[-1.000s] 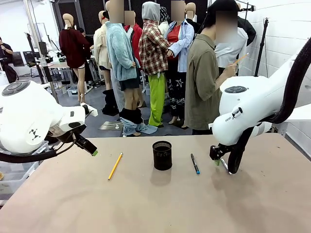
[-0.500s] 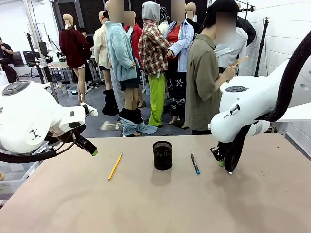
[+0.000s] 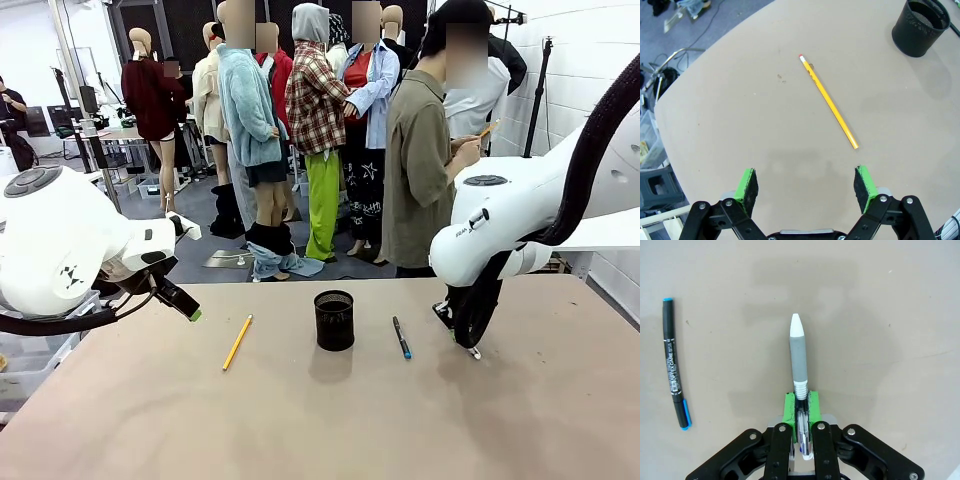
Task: Place the pens into the pen holder.
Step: Pick up a writing instrument from the table and place it into the Pen holder.
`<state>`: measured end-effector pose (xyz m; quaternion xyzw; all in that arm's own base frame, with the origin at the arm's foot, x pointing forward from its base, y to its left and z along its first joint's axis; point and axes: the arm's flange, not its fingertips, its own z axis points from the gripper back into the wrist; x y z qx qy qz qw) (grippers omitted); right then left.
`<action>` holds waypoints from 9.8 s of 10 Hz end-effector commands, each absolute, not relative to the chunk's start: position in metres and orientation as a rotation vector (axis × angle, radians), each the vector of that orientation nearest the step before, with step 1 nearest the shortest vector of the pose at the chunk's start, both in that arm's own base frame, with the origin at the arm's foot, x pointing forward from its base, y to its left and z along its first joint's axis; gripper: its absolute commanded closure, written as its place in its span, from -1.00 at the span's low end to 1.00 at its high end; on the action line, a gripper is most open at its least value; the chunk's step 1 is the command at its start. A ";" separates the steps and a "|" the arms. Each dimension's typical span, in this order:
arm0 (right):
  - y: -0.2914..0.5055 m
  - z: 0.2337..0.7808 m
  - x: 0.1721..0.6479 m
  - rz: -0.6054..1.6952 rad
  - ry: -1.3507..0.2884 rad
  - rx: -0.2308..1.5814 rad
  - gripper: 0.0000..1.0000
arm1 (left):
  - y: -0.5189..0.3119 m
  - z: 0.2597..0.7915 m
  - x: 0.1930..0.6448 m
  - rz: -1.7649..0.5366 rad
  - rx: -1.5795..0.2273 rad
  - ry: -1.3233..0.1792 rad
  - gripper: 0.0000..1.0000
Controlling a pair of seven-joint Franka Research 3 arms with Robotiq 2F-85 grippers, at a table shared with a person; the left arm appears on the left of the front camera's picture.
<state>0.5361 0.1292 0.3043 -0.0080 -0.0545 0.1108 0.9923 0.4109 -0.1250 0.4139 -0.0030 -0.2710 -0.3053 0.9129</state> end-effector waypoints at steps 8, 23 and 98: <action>0.116 0.397 0.482 0.807 -0.585 0.596 1.00 | -0.125 0.414 0.411 -0.615 0.000 -0.569 -1.00; 0.237 0.365 0.543 1.192 -0.919 0.891 1.00 | -0.125 0.414 0.411 -0.615 0.000 -0.569 -1.00; 0.004 0.327 0.442 0.267 -0.417 0.031 -0.99 | -0.197 0.353 0.504 -0.678 -0.416 -0.235 1.00</action>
